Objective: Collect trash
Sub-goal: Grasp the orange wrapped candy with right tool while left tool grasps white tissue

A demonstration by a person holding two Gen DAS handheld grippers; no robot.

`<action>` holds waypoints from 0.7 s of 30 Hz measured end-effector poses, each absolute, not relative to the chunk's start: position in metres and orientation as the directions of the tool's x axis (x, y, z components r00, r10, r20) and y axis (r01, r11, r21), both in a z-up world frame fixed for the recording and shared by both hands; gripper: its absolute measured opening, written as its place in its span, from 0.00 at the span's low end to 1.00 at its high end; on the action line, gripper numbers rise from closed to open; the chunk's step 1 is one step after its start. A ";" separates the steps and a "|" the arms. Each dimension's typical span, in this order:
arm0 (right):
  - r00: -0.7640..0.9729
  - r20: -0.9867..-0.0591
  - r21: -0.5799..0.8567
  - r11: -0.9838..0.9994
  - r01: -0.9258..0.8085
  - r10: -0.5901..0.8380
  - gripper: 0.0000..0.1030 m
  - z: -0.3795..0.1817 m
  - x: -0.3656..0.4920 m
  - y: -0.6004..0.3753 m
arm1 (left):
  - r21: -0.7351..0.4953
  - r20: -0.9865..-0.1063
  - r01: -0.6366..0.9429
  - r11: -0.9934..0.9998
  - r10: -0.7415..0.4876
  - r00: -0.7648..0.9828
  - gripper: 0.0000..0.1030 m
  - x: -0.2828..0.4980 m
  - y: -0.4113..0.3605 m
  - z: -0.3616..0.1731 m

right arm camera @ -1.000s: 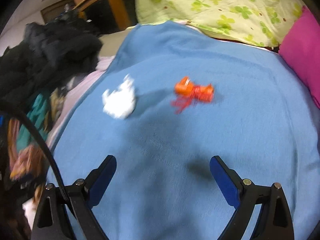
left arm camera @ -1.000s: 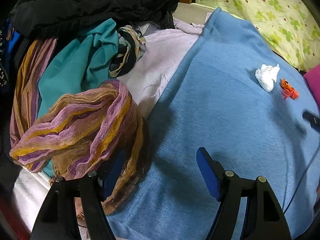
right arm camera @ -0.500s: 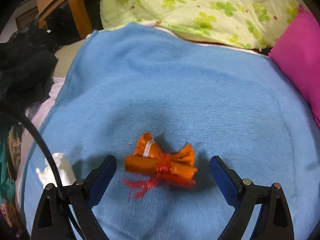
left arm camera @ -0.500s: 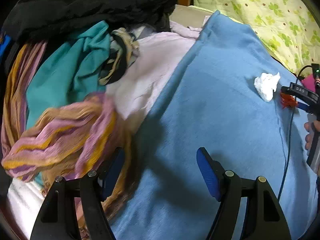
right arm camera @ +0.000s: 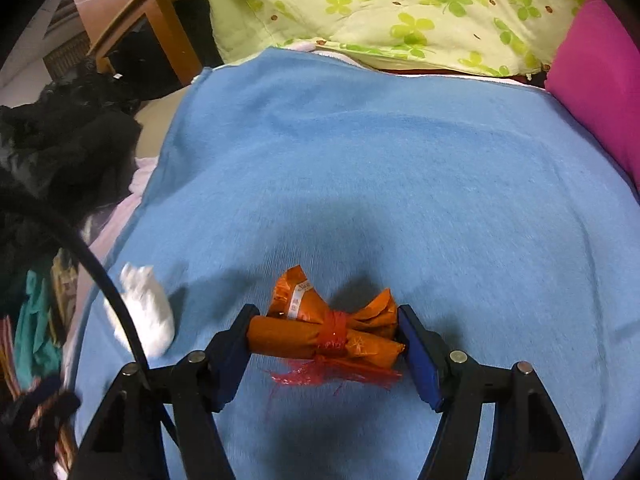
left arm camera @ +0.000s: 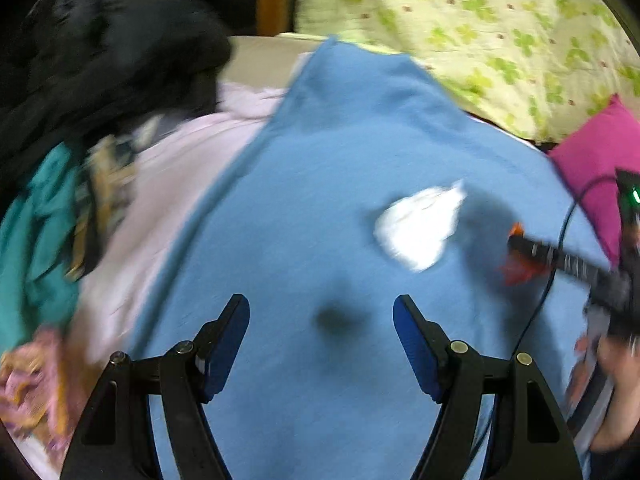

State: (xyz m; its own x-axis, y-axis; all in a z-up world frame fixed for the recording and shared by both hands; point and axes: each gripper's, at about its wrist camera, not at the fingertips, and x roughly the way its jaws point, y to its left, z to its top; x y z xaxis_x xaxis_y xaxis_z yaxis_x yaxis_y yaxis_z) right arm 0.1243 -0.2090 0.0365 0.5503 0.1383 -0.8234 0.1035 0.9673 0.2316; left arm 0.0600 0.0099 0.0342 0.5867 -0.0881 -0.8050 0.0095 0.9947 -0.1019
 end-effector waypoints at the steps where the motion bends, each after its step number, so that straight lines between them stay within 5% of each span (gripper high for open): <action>1: 0.554 -0.820 0.241 0.965 0.102 0.146 0.70 0.038 0.118 -0.210 | -0.108 -0.802 0.030 0.994 -0.104 0.588 0.73 0.071 -0.003 0.035; 12: 0.602 -0.780 0.265 0.962 0.071 0.170 0.70 0.065 0.054 -0.223 | -0.061 -0.824 0.086 0.994 -0.098 0.558 0.77 0.136 -0.068 0.011; 14: 0.599 -0.783 0.256 0.964 0.065 0.167 0.70 0.065 0.050 -0.222 | -0.060 -0.825 0.104 0.993 -0.108 0.555 0.44 0.136 -0.067 0.006; 15: 0.597 -0.784 0.256 0.964 0.065 0.168 0.70 0.065 0.048 -0.221 | -0.056 -0.831 0.103 0.993 -0.104 0.546 0.37 0.136 -0.065 0.005; 21: 0.605 -0.779 0.258 0.964 0.064 0.168 0.70 0.072 0.030 -0.211 | -0.063 -0.801 0.109 0.992 -0.116 0.587 0.36 0.110 -0.048 0.023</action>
State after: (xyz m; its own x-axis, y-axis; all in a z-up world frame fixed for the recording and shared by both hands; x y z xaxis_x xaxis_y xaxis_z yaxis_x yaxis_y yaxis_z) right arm 0.0299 -0.2111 0.0717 0.6046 0.1682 -0.7785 0.0642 0.9640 0.2581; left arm 0.1098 -0.0476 0.0229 0.5868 -0.1159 -0.8014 0.1095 0.9920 -0.0633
